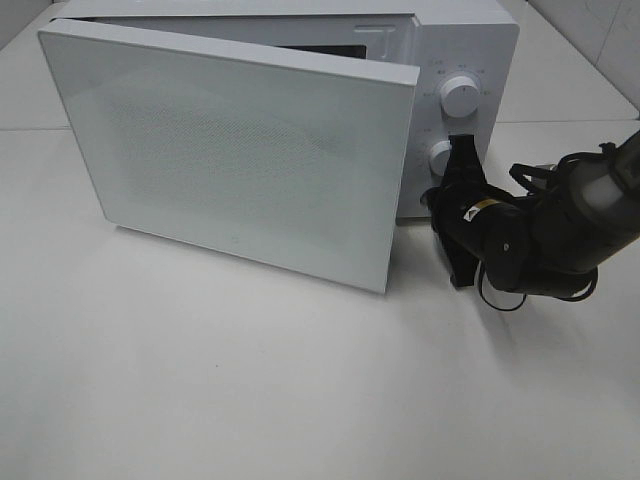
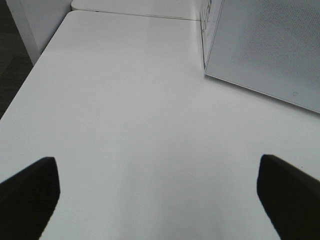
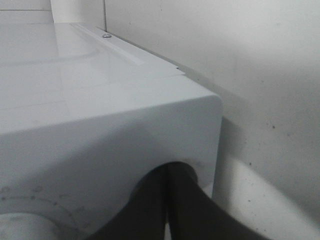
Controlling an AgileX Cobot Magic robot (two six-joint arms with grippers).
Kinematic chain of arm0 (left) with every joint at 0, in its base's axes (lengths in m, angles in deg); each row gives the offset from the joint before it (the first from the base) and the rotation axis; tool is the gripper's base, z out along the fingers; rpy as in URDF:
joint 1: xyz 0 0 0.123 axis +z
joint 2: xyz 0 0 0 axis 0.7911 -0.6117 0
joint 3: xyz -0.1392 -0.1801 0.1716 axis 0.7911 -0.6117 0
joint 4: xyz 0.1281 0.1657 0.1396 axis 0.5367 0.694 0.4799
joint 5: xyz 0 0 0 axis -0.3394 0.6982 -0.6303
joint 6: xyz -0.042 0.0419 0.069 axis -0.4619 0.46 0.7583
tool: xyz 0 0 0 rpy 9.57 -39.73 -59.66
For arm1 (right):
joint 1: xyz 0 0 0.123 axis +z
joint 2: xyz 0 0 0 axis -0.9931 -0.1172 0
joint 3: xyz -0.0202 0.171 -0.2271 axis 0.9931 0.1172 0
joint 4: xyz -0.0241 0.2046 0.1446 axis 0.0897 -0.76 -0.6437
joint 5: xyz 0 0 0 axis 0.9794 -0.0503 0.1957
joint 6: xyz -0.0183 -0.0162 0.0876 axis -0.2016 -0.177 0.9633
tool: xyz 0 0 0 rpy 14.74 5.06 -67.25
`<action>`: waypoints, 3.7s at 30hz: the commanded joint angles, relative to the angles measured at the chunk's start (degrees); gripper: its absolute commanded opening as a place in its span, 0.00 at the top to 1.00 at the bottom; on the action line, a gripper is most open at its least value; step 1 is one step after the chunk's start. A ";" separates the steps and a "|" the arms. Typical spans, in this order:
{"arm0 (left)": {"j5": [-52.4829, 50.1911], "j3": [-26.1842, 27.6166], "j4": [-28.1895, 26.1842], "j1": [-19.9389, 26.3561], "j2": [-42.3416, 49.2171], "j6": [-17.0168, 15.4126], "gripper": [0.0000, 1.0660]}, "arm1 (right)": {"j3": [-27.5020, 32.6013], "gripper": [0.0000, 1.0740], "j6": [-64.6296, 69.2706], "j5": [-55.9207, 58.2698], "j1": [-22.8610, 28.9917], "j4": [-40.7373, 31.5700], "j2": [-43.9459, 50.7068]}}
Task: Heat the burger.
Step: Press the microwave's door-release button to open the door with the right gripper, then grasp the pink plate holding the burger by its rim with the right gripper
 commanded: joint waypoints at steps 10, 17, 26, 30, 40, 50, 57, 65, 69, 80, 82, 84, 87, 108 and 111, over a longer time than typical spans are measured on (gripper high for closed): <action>-0.97 -0.17 -0.06 0.17 0.11 0.00 0.06 | -4.93 1.00 -0.34 -10.77 -1.72 0.00 0.80; -0.97 -0.17 -0.06 0.17 0.11 0.00 0.06 | -4.58 1.00 3.55 -2.69 -1.72 5.04 1.38; -0.97 -0.17 -0.06 0.17 0.11 0.00 0.06 | 1.95 1.00 5.33 -0.63 0.46 6.25 3.55; -0.97 -0.17 -0.06 0.17 0.11 0.00 0.06 | 7.33 1.00 6.30 2.41 0.92 9.28 6.65; -0.97 -0.17 -0.06 0.17 0.11 0.00 0.06 | 18.11 1.00 4.01 8.02 0.92 14.67 17.93; -0.97 -0.17 -0.06 0.17 0.11 0.00 0.06 | 19.94 1.00 -17.25 28.42 0.92 15.01 37.07; -0.97 -0.17 -0.06 0.17 0.11 0.00 0.06 | 17.65 1.00 -37.93 43.49 0.92 14.50 45.78; -0.97 -0.17 -0.06 0.17 0.11 0.00 0.06 | 11.40 1.00 -60.45 63.48 0.92 14.61 51.05; -0.97 -0.17 -0.06 0.17 0.11 0.00 0.06 | 7.68 1.00 -68.01 74.14 0.92 14.61 51.85; -0.97 -0.17 -0.06 0.17 0.11 0.00 0.06 | -0.97 0.98 -77.18 98.20 0.92 15.87 53.63; -0.97 -0.17 -0.06 0.17 0.11 0.00 0.06 | -1.43 0.93 -77.29 100.15 0.92 17.02 55.18; -0.97 -0.17 -0.06 0.17 0.11 0.00 0.06 | -1.43 0.89 -77.29 100.50 0.92 17.82 56.21; -0.97 -0.17 -0.06 0.17 0.11 0.00 0.06 | -1.43 0.72 -77.52 101.93 0.92 20.05 59.24; -0.97 -0.17 -0.06 0.17 0.11 0.06 0.06 | -0.92 0.17 -75.75 117.40 0.92 25.27 86.75; -0.97 -0.17 -0.06 0.17 0.11 0.06 0.06 | -0.92 0.20 -73.05 118.20 0.57 26.13 93.68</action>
